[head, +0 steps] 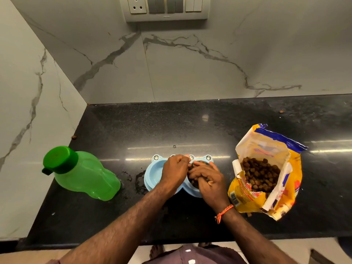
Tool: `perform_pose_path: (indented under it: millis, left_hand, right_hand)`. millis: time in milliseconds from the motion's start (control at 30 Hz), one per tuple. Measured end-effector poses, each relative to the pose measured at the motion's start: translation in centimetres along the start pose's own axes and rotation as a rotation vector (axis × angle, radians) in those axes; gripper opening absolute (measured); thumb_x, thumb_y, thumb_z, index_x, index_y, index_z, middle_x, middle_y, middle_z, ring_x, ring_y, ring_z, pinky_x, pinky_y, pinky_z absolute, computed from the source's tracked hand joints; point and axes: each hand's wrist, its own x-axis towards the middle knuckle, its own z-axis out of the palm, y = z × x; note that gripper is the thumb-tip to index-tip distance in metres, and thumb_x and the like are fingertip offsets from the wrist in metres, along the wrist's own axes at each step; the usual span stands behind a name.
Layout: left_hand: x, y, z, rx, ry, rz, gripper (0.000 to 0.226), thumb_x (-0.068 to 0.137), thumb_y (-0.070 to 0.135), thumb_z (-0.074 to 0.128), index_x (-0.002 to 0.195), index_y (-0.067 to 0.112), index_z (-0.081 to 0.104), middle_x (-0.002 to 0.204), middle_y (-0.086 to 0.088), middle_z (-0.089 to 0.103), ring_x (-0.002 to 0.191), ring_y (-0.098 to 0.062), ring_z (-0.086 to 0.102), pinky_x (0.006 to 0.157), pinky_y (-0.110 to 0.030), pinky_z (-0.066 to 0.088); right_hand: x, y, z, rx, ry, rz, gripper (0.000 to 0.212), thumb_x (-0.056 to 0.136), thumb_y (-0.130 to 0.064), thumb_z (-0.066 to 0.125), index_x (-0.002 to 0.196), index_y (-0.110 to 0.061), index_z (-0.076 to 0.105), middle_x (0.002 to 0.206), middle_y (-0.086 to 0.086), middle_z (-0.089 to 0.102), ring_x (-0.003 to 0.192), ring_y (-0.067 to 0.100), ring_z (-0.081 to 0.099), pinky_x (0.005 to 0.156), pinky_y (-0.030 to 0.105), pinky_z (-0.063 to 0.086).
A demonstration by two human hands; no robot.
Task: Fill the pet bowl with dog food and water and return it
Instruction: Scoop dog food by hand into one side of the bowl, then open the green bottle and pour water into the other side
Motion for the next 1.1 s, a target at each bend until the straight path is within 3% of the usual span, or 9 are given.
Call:
perform_pose_path:
  millis: [67,200,367,467,533,700,833,967,1100]
  left_hand:
    - [0.0,0.2,-0.1,-0.002,0.001,-0.011,0.043,0.087,0.045,0.053,0.082,0.009,0.075,0.081,-0.008,0.078,0.087,-0.031,0.075,0.087,-0.057,0.058]
    - [-0.3,0.2,-0.5,0.013,0.015,-0.011,0.029,0.098,0.03,0.058,0.084,0.013,0.076,0.085,-0.002,0.078,0.088,-0.024,0.073,0.089,-0.053,0.059]
    - [-1.0,1.0,-2.3,0.091,0.062,0.154,0.018,0.095,0.026,0.061,0.081,0.022,0.071,0.077,0.009,0.071,0.08,-0.013,0.07,0.075,-0.038,0.056]
    - [-2.1,3.1,-4.7,0.129,0.125,0.266,0.009,0.097,0.026,0.065,0.096,0.025,0.073,0.084,0.017,0.069,0.082,0.001,0.066,0.076,-0.025,0.054]
    - [-2.8,4.7,-6.7,0.133,0.177,0.33,0.015,0.098,0.028,0.066,0.109,0.022,0.074,0.091,0.016,0.069,0.087,0.006,0.064,0.079,-0.022,0.055]
    - [-5.0,9.0,-14.2,0.146,0.32,0.489,0.033,0.094,0.041,0.063,0.121,0.021,0.07,0.099,0.011,0.07,0.094,-0.001,0.067,0.08,-0.021,0.057]
    - [-7.8,10.6,-21.1,0.247,0.475,0.595,0.026,0.097,0.032,0.069,0.12,0.02,0.071,0.101,0.011,0.072,0.094,0.0,0.069,0.082,-0.017,0.056]
    - [-9.6,9.1,-26.7,0.486,0.593,0.556,0.04,0.085,0.048,0.069,0.117,0.024,0.075,0.108,0.009,0.075,0.093,-0.006,0.068,0.083,-0.024,0.053]
    - [-9.6,5.8,-29.2,0.691,0.418,0.426,0.056,0.077,0.059,0.068,0.121,0.026,0.074,0.119,0.006,0.073,0.105,-0.007,0.063,0.091,-0.027,0.049]
  right_hand:
    - [0.2,-0.3,-0.2,0.027,0.038,0.029,0.028,0.08,-0.005,0.049,0.073,-0.01,0.076,0.089,-0.008,0.077,0.109,0.003,0.068,0.117,0.031,0.035]
    - [0.9,-0.7,-0.8,0.095,0.118,0.087,0.032,0.074,0.013,0.049,0.076,-0.006,0.075,0.089,-0.002,0.076,0.097,0.006,0.07,0.095,0.029,0.055]
    - [2.3,-1.8,-1.1,0.059,0.138,0.126,0.031,0.075,0.011,0.052,0.079,-0.011,0.074,0.089,-0.012,0.071,0.091,0.003,0.067,0.084,0.013,0.05]
    - [3.8,-3.3,-0.1,0.088,0.145,0.084,0.031,0.076,0.01,0.053,0.081,-0.015,0.072,0.089,-0.013,0.07,0.089,0.002,0.066,0.081,0.016,0.052]
    - [4.7,-4.5,1.0,0.133,0.113,0.059,0.033,0.08,0.012,0.055,0.084,-0.016,0.072,0.089,-0.009,0.071,0.088,0.006,0.067,0.081,0.024,0.055]
    - [6.7,-9.2,4.6,0.23,-0.106,-0.048,0.027,0.083,0.0,0.055,0.095,-0.018,0.072,0.091,-0.006,0.072,0.084,0.016,0.069,0.076,0.039,0.057]
    - [7.4,-13.6,8.0,0.276,-0.408,-0.145,0.037,0.08,-0.002,0.063,0.113,-0.018,0.067,0.108,-0.01,0.07,0.095,0.015,0.067,0.082,0.04,0.055]
    - [7.6,-15.3,12.3,0.186,-0.756,-0.216,0.08,0.079,-0.031,0.084,0.147,-0.025,0.042,0.145,-0.007,0.049,0.128,0.01,0.051,0.102,0.032,0.048]
    - [7.1,-16.3,16.3,0.144,-0.935,-0.188,0.123,0.064,-0.056,0.088,0.159,-0.03,0.014,0.161,-0.006,0.03,0.146,0.01,0.034,0.118,0.039,0.037]
